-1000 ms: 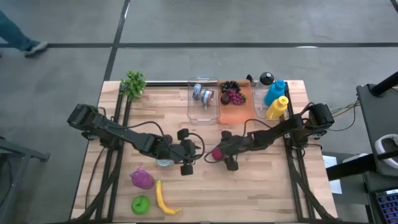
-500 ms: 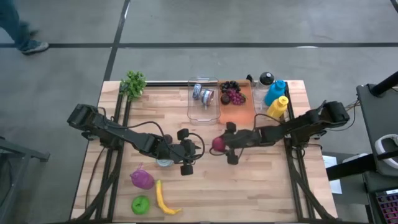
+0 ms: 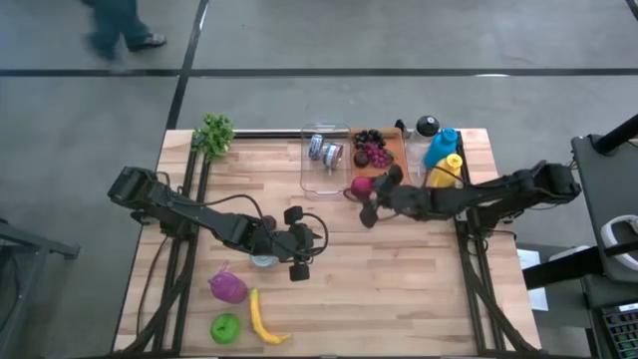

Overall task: Pick & Place Food Item
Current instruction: Put the red tomato into the orange bin

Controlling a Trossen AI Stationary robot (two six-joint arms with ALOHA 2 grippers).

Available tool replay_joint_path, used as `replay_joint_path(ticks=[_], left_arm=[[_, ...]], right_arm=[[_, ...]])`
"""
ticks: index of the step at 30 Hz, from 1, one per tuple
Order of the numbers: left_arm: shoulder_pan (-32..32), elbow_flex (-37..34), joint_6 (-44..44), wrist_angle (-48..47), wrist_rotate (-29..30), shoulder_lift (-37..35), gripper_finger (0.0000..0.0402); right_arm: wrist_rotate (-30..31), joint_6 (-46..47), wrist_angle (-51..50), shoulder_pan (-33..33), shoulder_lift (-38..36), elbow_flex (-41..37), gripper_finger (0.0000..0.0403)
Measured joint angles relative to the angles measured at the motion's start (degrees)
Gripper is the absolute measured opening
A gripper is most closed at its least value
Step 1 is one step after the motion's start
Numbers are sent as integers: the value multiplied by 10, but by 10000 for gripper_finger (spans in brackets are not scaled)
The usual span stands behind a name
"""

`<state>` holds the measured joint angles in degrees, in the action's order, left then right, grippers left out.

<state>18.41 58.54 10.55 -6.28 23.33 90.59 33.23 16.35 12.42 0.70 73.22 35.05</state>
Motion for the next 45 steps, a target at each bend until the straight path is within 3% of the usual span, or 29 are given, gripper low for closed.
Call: replay_joint_path(ticks=[10,16,20,33,45], left_arm=[[0,0,0,0,0,0,129],[0,0,0,0,0,0,129],[0,0,0,0,0,0,129],[0,0,0,0,0,0,129],[0,0,0,0,0,0,129]], right_arm=[[-2,62,-85,-134,20,-2,237],[-60,73,-102,-184,45,-3,238],[-64,83,-104,-206,65,-3,238],[-67,95,-106,-223,83,-3,248],[-67,92,-107,-222,83,-3,315]])
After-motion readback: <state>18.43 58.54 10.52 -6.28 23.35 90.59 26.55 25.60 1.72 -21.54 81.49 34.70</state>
